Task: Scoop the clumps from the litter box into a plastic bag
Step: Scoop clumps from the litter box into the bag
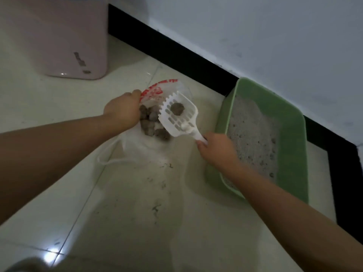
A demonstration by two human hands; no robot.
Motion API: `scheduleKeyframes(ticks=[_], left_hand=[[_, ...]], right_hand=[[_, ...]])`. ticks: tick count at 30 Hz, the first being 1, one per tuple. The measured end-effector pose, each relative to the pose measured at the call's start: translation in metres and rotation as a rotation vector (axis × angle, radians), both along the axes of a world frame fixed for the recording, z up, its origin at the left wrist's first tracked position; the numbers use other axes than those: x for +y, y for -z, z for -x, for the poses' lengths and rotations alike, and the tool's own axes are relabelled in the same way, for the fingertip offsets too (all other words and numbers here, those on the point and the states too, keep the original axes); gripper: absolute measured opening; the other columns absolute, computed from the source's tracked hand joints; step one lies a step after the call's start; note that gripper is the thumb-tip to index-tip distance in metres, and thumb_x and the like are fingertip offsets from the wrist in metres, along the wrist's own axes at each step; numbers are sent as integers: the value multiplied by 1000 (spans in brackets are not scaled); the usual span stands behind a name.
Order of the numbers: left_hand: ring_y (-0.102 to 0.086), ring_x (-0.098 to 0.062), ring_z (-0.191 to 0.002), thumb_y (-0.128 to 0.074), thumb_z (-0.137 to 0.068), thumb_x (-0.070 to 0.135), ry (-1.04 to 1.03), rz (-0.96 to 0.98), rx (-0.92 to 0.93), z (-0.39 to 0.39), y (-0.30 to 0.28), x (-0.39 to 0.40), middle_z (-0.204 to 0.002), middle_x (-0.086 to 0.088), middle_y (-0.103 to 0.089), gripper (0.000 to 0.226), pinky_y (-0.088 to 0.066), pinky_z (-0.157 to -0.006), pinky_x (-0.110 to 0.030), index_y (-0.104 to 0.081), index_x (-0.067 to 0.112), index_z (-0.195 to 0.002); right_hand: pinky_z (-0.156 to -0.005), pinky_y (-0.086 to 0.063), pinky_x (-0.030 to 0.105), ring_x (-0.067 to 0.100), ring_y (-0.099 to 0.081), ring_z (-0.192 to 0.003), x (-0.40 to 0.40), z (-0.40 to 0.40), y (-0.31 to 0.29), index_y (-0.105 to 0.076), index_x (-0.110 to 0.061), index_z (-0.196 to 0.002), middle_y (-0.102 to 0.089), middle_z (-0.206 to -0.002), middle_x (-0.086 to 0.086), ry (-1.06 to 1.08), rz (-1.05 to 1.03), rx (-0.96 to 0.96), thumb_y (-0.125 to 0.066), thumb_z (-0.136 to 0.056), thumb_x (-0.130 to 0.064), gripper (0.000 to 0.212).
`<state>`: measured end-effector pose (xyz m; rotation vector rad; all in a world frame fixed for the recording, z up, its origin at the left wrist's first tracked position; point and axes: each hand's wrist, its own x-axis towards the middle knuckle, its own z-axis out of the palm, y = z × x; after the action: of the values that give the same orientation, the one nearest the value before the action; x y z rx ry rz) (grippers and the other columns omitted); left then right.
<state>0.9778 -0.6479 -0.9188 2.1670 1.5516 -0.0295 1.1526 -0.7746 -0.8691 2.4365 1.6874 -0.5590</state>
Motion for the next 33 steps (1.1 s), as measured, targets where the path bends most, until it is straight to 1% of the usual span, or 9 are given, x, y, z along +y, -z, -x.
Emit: scheduleKeyframes(ticks=[3,7,11,13,18,22,27,30,33], left_hand=[[-54,-40,-104,-40,-91,4,-17,-40,-54,-5,2,3,-116,-27,-53,30,-43,-77,-39,-44,-1,-121],[-51,-40,-109,-43,-89,-1,-40,-79,-83,-15,2,-1,-121,-26,-49,34,-43,-83,-42,-46,-3,-123],[-36,-36,-124,-47,-85,-2,-66,-166,-114,-21,-4,-6,-136,-20,-37,47,-38,-95,-43,-43,1,-132],[-30,-35,-131,-49,-84,0,-26,-244,-137,-23,-7,-10,-144,-19,-31,55,-29,-105,-41,-38,2,-138],[-33,-34,-131,-51,-84,4,320,-333,-171,-51,-14,-31,-140,-19,-40,43,-24,-109,-38,-54,1,-127],[-59,-30,-88,-39,-72,12,703,-401,-279,-96,-15,-56,-91,-19,-67,36,-52,-73,-33,-70,0,-86],[-59,-28,-53,-40,-68,17,882,-423,-212,-154,-21,-88,-58,-12,-59,30,-48,-46,-29,-63,4,-57],[-62,-31,-64,-52,-62,14,839,-424,-195,-181,-23,-94,-61,-13,-61,20,-51,-56,-32,-68,1,-58],[-52,-27,-105,-41,-85,19,902,-398,28,-196,-13,-97,-99,-10,-64,35,-38,-96,-33,-69,5,-100]], right_hand=[[-65,-37,28,30,-60,-93,13,18,8,-54,-4,-108,-61,-106,13,-87,11,-136,-41,-96,-20,24],[-63,-35,29,28,-48,-73,19,32,11,-53,-6,-108,-56,-99,13,-120,-41,-243,-40,-94,-8,19],[-76,-40,32,30,-60,-90,10,15,8,-54,-7,-110,-59,-106,12,-55,-108,-281,-40,-94,-8,21],[-79,-41,33,30,-60,-91,0,-3,4,-56,-5,-108,-61,-104,14,28,-144,-220,-41,-94,-9,21],[-58,-32,26,21,-46,-65,-41,-56,-15,-62,3,-84,-50,-65,10,271,-357,140,-50,-90,-10,18],[-56,-35,28,22,-48,-58,-74,-97,-29,-60,-5,-74,-51,-56,7,532,-332,201,-54,-91,-19,23],[-45,-32,22,21,-43,-42,-115,-143,-44,-62,2,-75,-48,-51,12,784,76,147,-43,-94,-34,44],[-43,-29,21,17,-39,-45,-141,-150,-49,-47,-8,-60,-44,-55,9,817,257,111,-34,-98,-35,49],[-37,-21,14,11,-29,-35,-157,-154,-50,-24,-25,-59,-34,-56,6,910,315,201,-31,-100,-25,41]])
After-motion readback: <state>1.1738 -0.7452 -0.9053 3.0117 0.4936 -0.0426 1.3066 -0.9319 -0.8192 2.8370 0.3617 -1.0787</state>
